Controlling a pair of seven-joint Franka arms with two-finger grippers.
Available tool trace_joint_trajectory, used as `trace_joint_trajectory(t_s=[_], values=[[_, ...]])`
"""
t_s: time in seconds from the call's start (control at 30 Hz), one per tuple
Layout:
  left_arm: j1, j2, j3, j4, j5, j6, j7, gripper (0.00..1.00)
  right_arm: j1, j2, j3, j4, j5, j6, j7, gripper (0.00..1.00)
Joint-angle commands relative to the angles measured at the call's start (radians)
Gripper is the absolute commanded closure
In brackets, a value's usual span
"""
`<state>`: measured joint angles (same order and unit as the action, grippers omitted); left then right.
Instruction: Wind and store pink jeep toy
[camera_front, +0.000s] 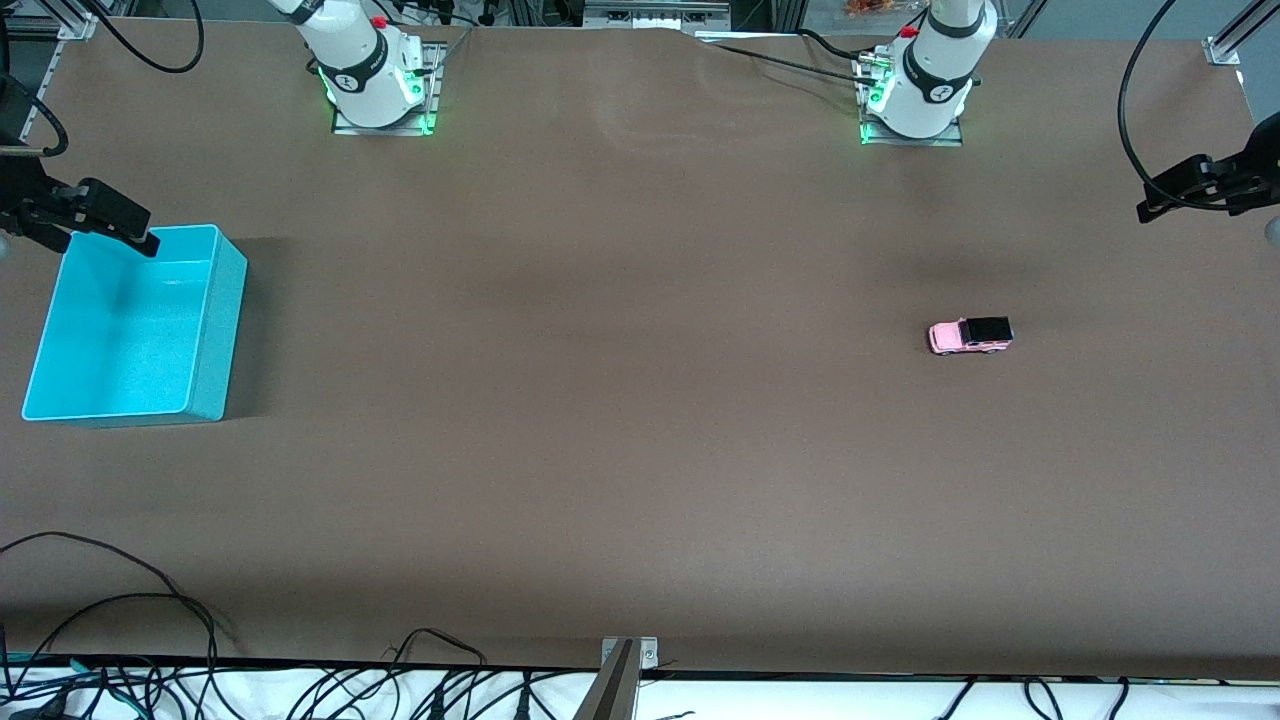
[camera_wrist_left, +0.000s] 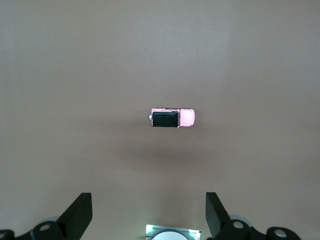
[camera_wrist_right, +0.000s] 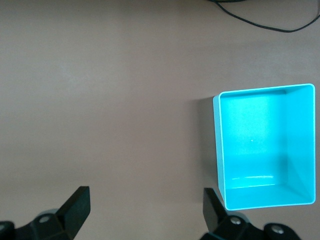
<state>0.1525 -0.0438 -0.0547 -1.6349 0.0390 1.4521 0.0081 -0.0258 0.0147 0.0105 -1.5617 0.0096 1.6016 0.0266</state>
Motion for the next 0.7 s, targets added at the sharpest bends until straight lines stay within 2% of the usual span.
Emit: trace_joint_trajectory(t_s=[0.0,0.27,0.67], values=[[0.01,-0.034,-0.008,-0.092,-0.007,0.048,0.0,0.0,-0.003,0.007,-0.001,0.022,0.01,-0.009,-0.016,0.0],[0.01,-0.034,-0.013,-0.141,-0.004,0.114,0.01,0.0,-0.003,0.007,-0.001,0.022,0.01,-0.009,-0.013,0.0],[0.016,-0.033,-0.002,-0.286,-0.004,0.269,0.013,0.0,-0.002,0.007,0.0,0.022,0.009,-0.009,-0.013,0.0]])
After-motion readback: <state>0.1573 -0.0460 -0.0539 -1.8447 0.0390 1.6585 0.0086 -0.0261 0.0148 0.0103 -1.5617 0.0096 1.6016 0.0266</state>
